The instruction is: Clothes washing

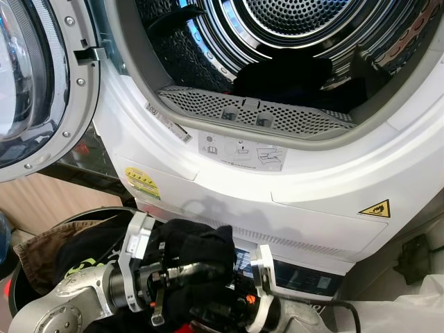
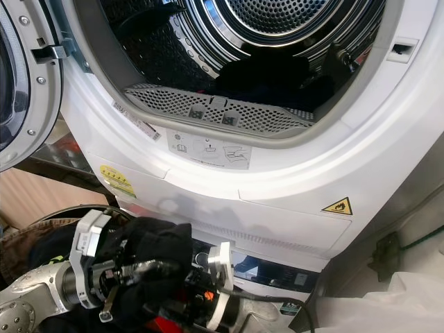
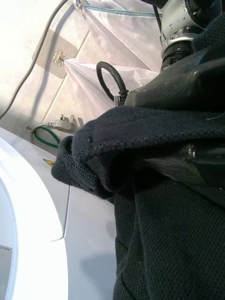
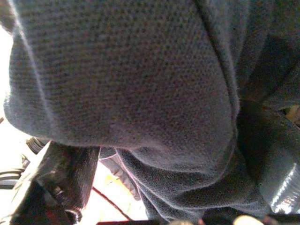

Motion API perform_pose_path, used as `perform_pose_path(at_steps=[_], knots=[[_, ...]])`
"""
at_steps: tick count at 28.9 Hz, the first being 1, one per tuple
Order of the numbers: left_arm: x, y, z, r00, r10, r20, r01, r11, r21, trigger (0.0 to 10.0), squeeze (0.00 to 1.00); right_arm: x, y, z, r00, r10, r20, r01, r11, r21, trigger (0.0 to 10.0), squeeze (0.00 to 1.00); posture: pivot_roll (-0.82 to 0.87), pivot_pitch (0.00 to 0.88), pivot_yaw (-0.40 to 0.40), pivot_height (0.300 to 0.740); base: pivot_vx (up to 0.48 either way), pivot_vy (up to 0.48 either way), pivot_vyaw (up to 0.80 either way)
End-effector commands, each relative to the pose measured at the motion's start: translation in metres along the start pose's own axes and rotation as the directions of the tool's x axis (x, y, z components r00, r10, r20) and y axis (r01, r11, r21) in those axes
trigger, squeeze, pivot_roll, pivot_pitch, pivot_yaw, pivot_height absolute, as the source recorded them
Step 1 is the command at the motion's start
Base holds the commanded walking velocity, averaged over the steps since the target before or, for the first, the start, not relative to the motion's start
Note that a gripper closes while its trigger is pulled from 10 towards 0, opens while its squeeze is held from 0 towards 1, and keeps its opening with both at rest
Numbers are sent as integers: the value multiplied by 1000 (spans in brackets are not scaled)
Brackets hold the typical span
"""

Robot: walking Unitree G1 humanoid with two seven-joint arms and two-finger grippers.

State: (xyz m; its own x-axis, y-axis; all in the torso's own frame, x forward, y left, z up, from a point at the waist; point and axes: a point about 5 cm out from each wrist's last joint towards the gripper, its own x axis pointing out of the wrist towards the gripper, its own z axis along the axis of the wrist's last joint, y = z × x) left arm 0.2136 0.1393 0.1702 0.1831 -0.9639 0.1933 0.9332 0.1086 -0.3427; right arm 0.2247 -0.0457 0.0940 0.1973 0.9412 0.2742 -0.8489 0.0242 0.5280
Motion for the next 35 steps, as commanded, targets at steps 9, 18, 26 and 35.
perform_pose_path(at_steps=[9, 18, 26, 35], knots=[[3, -5, -13, 999, -7, -41, 4, 998, -64, 10000, 0, 11, 4, 30, 992, 26, 121, -14, 995, -97, 10000, 0, 62, 55, 16, 740, 0, 0, 0], [-2, -7, -9, 999, -4, -37, 2, 998, -63, 10000, 0, 5, -7, -4, 985, -86, -151, 47, 969, -242, 10000, 0, 69, 49, 13, 740, 0, 0, 0], [-3, -6, -6, 1000, 3, -25, -4, 998, -58, 10000, 0, 6, -32, -8, 938, -294, -185, 220, 915, -339, 10000, 0, 67, 48, 15, 740, 0, 0, 0], [-1, -6, -5, 1000, 4, -14, -4, 998, -61, 10000, 0, 22, -21, 2, 982, -191, -12, 186, 967, -176, 10000, 0, 70, 51, 17, 740, 0, 0, 0]])
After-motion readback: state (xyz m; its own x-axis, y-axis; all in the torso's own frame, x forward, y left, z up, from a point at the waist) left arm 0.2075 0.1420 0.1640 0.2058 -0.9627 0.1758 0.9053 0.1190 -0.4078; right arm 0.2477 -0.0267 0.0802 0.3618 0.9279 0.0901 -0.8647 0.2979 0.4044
